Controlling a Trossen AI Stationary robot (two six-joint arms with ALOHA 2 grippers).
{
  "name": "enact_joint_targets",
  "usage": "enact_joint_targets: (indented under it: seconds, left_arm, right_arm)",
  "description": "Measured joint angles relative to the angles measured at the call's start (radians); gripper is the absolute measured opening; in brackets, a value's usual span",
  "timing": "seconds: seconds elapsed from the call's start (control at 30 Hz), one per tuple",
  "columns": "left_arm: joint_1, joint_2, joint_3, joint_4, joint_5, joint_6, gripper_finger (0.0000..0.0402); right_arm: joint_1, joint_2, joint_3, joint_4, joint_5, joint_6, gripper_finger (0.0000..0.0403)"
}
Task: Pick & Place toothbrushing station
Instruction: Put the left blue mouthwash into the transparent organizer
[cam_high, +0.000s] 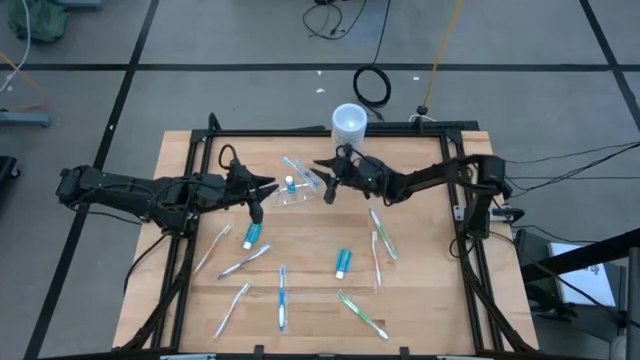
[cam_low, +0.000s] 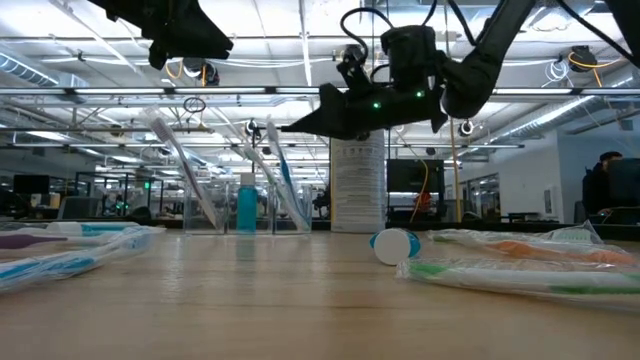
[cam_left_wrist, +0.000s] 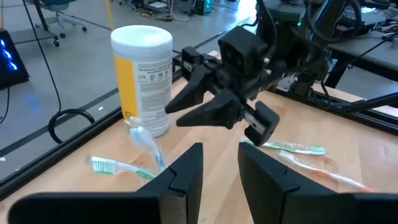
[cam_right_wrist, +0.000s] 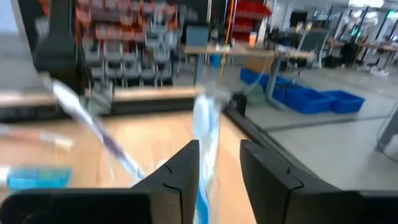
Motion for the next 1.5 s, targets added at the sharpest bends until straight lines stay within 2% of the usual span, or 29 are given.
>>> enact_joint_targets:
  seconds: [0.3, 0.43, 0.73, 1.5]
  left_arm:
    - [0.0, 0.0, 0.0, -0.014, 0.0, -0.005, 0.0106]
    - [0.0, 0.0, 0.0, -0.014, 0.0, -0.004, 0.0106]
    - [0.0, 0.0, 0.0, -0.013, 0.0, -0.008, 0.0106]
    - [0.0, 0.0, 0.0, -0.012, 0.0, -0.038, 0.0106]
  right_arm:
    - [0.0, -0.199, 0.0, -0.512, 0.0, -0.152, 0.0105]
    - [0.0, -0.281, 0.0, -0.664, 0.0, -0.157, 0.0103]
    - [0.013, -0.365, 0.0, -0.669, -0.005, -0.154, 0.0102]
    - [0.016, -0.366, 0.0, -0.645, -0.005, -0.153, 0.01]
